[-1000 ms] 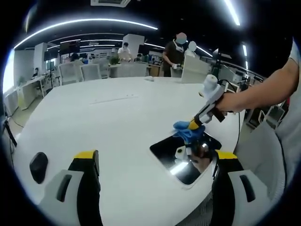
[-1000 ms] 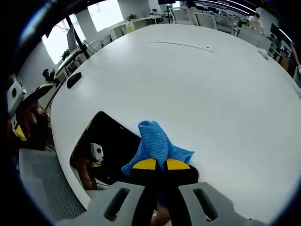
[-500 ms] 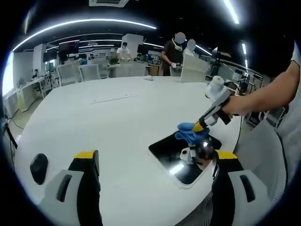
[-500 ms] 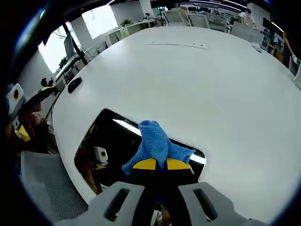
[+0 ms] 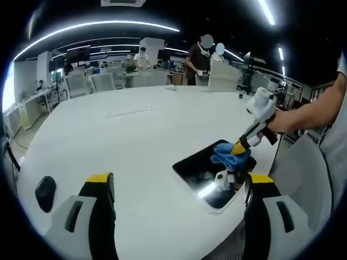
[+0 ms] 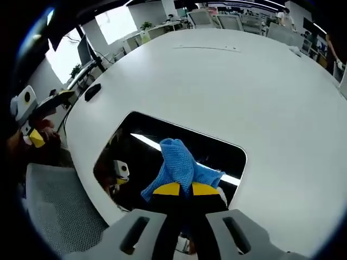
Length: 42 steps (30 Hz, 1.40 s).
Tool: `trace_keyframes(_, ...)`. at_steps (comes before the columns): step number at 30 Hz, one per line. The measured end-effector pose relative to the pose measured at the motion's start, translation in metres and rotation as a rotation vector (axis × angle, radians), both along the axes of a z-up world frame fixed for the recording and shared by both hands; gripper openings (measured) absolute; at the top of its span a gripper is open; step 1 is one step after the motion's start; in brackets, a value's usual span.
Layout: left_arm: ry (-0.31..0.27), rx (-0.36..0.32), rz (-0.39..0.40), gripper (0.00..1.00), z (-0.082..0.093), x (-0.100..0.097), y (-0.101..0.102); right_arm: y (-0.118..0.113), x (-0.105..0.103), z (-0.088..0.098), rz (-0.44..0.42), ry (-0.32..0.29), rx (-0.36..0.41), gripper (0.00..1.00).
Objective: Wipe the mirror surface with the cleaning cloth until all visible marks leave the cleaned area.
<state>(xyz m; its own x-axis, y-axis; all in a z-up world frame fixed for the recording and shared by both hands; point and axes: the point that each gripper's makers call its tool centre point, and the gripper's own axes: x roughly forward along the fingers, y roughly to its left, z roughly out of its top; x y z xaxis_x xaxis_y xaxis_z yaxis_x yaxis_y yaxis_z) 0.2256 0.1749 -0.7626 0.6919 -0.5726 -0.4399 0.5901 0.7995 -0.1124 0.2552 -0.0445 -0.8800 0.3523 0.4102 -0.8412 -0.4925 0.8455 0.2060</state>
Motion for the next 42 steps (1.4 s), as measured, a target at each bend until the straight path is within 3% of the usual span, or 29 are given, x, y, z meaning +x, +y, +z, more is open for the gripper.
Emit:
trace_keyframes(19, 0.026, 0.021, 0.007, 0.99, -0.016, -0.006, 0.017, -0.002, -0.031, 0.000, 0.011, 0.004, 0.019, 0.00)
trace_keyframes(36, 0.026, 0.028, 0.025, 0.99, -0.017, -0.013, 0.013, -0.003, -0.054, 0.001, -0.014, 0.006, 0.056, 0.00)
trace_keyframes(42, 0.048, 0.030, 0.012, 0.99, -0.025, -0.017, 0.010, -0.002, -0.059, 0.002, -0.030, 0.015, 0.072, 0.00)
